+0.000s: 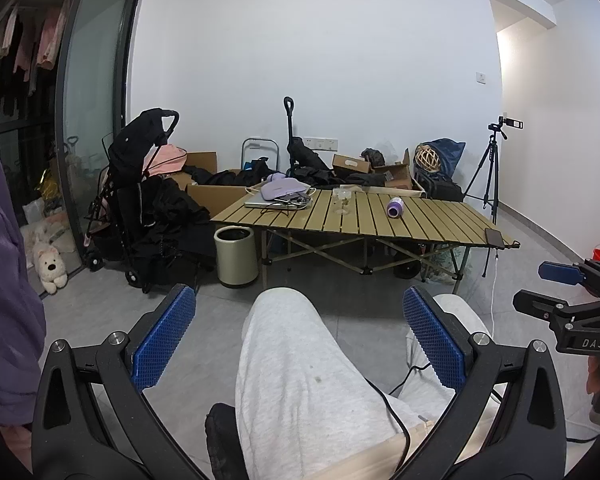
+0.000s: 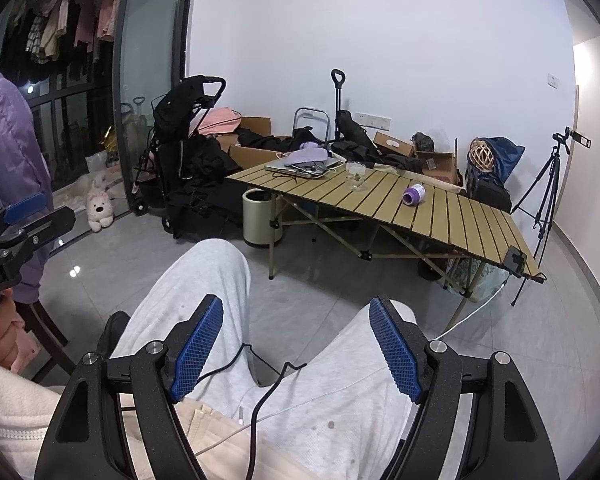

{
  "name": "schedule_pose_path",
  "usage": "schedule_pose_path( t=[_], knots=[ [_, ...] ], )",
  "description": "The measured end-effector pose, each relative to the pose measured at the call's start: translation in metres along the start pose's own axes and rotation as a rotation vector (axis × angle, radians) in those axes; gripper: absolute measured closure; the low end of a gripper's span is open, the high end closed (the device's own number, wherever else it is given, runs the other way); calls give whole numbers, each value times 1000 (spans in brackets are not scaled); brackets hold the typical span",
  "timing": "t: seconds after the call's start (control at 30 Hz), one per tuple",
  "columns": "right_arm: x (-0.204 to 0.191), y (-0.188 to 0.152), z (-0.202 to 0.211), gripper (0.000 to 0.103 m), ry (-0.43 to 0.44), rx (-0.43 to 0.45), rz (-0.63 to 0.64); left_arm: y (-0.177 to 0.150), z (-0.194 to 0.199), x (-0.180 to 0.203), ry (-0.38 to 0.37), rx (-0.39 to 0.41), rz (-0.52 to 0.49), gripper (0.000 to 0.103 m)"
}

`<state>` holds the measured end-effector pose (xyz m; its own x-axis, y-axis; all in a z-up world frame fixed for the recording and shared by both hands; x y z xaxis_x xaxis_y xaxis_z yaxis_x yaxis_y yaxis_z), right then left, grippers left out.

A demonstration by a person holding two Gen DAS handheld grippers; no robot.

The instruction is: Organize rigid objects

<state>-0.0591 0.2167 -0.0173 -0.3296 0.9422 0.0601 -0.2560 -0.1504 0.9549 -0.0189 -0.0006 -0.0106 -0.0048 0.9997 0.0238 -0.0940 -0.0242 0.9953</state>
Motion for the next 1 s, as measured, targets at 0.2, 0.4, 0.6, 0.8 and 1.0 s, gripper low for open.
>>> schedule_pose_path(
  t=[0.2, 0.4, 0.6, 0.8, 1.0],
  knots=[
    [3, -1, -2, 23, -6, -8, -4, -8, -4, -5, 4, -15, 6, 0],
    [4, -1, -3, 22, -5, -6, -4, -8, -4, -5, 7, -24, 5, 0],
    [6, 1, -2, 23, -11, 0, -4, -9, -5, -4, 8, -31, 4, 0],
    [11, 3, 2, 22, -38, 13, -2, -8, -5, -3, 15, -31, -1, 0],
    [15, 3, 6, 22, -50, 22, -17, -8, -4, -3, 15, -36, -4, 0]
  ],
)
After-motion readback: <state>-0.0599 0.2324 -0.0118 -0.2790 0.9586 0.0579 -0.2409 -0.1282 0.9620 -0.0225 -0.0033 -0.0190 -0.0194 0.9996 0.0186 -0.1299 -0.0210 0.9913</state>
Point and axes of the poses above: each gripper's, at about its wrist camera, not at the fingertips, and z roughly against the way its jaws point, x to its right, y to its top, the point moved 2 cm from there along -z, roughly the way its jaws point, and after that the axes turned 14 degrees about x, right-handed, at the moved point
